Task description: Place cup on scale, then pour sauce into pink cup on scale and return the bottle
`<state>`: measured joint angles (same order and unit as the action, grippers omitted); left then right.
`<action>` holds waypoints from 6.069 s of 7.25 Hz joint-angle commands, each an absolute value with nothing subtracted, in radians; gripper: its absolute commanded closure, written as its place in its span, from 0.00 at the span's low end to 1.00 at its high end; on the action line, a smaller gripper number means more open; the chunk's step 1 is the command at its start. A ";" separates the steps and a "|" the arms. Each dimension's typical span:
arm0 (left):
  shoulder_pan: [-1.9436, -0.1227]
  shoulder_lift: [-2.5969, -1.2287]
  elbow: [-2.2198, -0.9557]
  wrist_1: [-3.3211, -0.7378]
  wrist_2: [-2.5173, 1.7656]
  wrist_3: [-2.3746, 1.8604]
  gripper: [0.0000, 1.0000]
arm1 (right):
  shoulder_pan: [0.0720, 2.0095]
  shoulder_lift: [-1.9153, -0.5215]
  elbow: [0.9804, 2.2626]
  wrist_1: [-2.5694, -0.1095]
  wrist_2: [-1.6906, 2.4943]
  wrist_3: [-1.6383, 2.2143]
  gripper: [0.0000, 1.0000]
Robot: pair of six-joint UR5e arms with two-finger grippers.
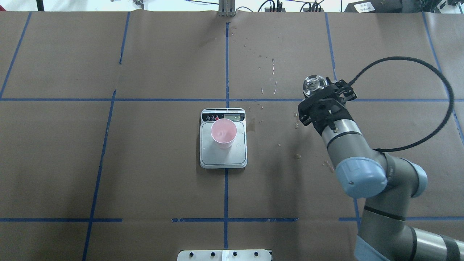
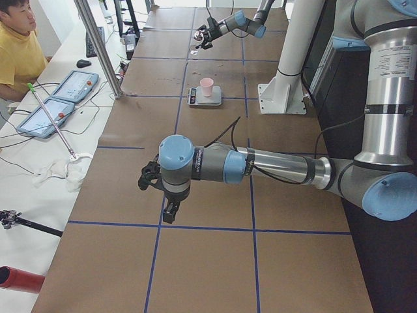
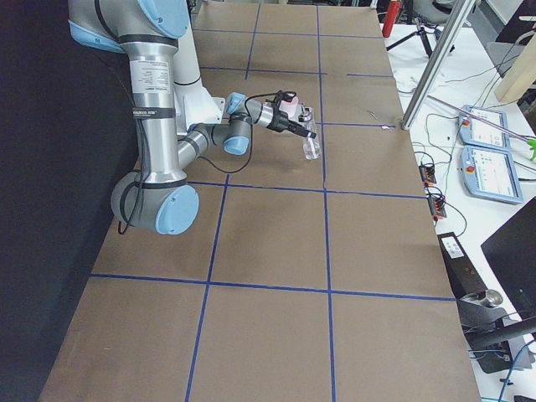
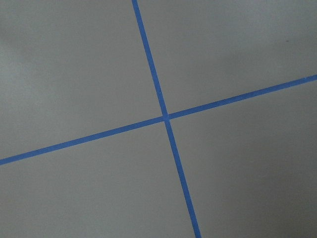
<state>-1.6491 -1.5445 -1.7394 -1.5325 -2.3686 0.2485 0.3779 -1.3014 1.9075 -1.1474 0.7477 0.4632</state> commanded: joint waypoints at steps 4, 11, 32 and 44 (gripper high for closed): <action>-1.649 -1.545 -1.738 -1.532 -2.368 0.249 0.00 | 0.201 -1.132 1.844 -1.600 0.298 0.067 1.00; -1.647 -1.543 -1.736 -1.531 -2.367 0.250 0.00 | 0.218 -1.033 1.642 -1.601 0.152 -0.054 1.00; -1.647 -1.543 -1.735 -1.531 -2.368 0.250 0.00 | 0.207 -0.996 1.569 -1.591 -0.046 -0.230 1.00; -1.647 -1.543 -1.738 -1.531 -2.368 0.252 0.00 | 0.187 -1.057 1.600 -0.796 0.354 0.343 1.00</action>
